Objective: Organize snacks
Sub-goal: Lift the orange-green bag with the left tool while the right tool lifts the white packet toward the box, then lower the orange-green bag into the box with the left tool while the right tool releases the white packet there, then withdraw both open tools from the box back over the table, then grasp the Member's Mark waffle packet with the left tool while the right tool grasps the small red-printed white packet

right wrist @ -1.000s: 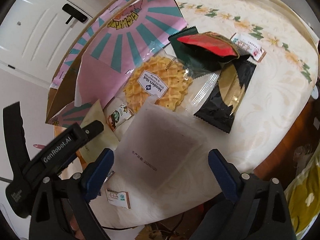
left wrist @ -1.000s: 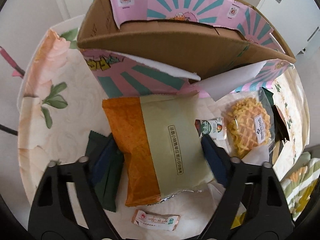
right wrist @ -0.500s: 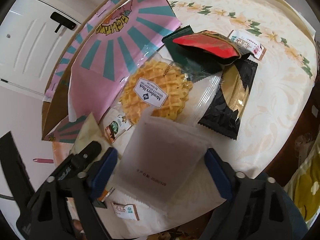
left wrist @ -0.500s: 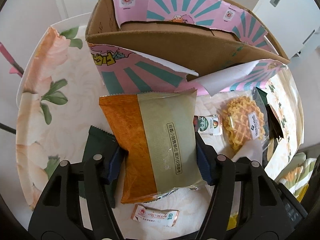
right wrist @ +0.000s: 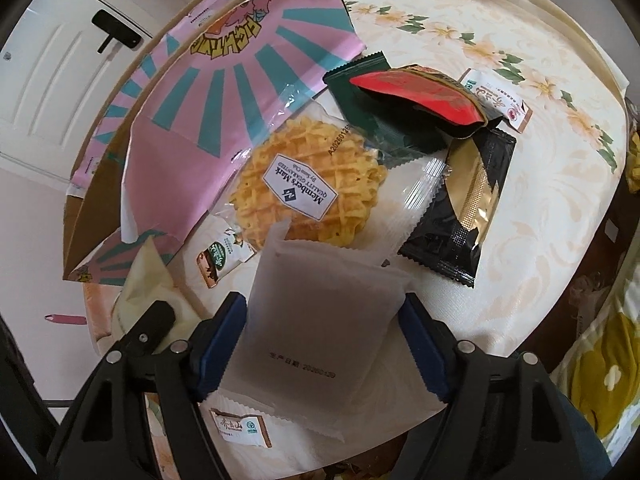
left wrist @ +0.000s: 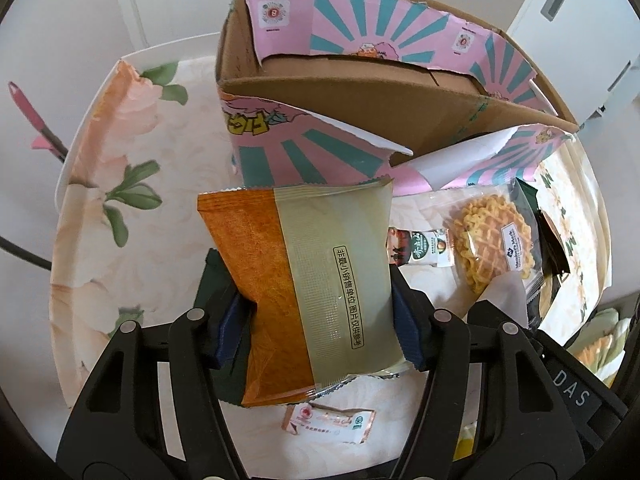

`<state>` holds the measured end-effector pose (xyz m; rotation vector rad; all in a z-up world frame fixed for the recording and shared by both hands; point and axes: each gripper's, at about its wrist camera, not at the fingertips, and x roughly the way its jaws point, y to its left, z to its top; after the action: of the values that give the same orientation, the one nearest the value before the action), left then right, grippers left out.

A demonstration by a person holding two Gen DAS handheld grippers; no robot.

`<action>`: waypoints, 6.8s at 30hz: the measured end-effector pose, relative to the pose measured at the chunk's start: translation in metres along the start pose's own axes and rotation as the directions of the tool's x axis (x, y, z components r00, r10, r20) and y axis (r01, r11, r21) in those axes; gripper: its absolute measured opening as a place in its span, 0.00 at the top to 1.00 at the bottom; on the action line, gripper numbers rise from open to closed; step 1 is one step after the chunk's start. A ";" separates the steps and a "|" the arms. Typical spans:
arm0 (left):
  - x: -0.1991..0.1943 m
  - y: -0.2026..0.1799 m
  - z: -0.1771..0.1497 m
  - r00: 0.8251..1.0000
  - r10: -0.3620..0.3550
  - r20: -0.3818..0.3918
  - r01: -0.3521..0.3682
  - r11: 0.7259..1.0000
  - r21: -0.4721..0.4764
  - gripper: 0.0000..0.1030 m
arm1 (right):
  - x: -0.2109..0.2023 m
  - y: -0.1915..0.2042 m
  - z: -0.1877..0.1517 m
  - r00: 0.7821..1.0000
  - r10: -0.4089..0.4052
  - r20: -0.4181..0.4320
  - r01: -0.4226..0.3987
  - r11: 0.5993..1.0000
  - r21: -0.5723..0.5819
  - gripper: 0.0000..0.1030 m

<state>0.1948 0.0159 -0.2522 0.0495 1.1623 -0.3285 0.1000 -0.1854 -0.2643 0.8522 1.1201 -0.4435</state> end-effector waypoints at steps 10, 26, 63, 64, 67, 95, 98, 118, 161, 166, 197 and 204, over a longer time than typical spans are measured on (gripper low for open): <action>-0.009 0.006 -0.002 1.000 0.009 0.016 -0.009 1.000 -0.013 0.42 | 0.013 0.015 -0.002 0.999 -0.027 -0.034 0.027 1.000 -0.001 0.28; -0.054 0.002 -0.004 0.996 0.016 0.082 -0.013 0.999 -0.036 0.42 | -0.012 -0.029 0.022 0.992 0.126 -0.019 -0.126 0.992 0.013 0.39; -0.035 -0.078 0.189 0.993 0.079 0.092 -0.067 0.990 -0.122 0.42 | -0.063 0.089 0.234 0.966 0.244 -0.081 -0.231 0.683 -0.693 0.39; -0.026 -0.078 0.191 0.994 0.084 0.072 -0.075 0.990 -0.117 0.42 | -0.056 0.090 0.236 0.968 0.235 -0.092 -0.231 0.676 -0.700 0.39; 0.000 -0.078 0.193 0.994 0.104 0.020 -0.101 0.990 -0.098 0.42 | -0.039 0.092 0.239 0.968 0.218 -0.121 -0.238 0.660 -0.713 0.39; 0.016 -0.070 0.203 0.980 0.196 0.031 -0.194 0.980 -0.051 0.00 | 0.012 0.112 0.220 0.977 0.169 -0.132 -0.204 0.544 -0.814 0.45; 0.002 -0.071 0.198 0.982 0.185 0.049 -0.182 0.982 -0.053 0.00 | 0.006 0.112 0.218 0.975 0.176 -0.134 -0.210 0.551 -0.807 0.45; -0.110 -0.079 0.133 0.961 0.173 0.216 -0.175 0.985 -0.010 0.00 | -0.091 0.080 0.195 0.950 0.313 -0.007 -0.208 0.613 -0.762 0.08; 0.021 -0.173 0.015 0.997 0.057 -0.060 -0.070 0.969 -0.238 0.00 | -0.076 -0.127 0.124 0.989 0.144 0.028 -0.062 0.582 -0.811 0.12; 0.043 -0.173 0.017 0.994 0.075 -0.083 -0.093 0.966 -0.241 0.00 | -0.054 -0.132 0.121 0.993 0.118 0.025 -0.051 0.601 -0.798 0.21; 0.058 -0.179 0.021 0.996 0.075 -0.047 -0.082 0.986 -0.145 0.26 | -0.008 -0.125 0.109 0.996 0.043 0.076 0.030 0.652 -0.758 0.47; 0.045 -0.169 0.015 0.997 0.069 -0.021 -0.071 0.989 -0.132 0.26 | -0.004 -0.122 0.109 0.995 0.019 0.094 0.061 0.629 -0.775 0.54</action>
<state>0.1771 -0.1580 -0.2650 -0.0236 1.1933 -0.1880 0.0788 -0.3467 -0.2866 0.0342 1.0875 0.0225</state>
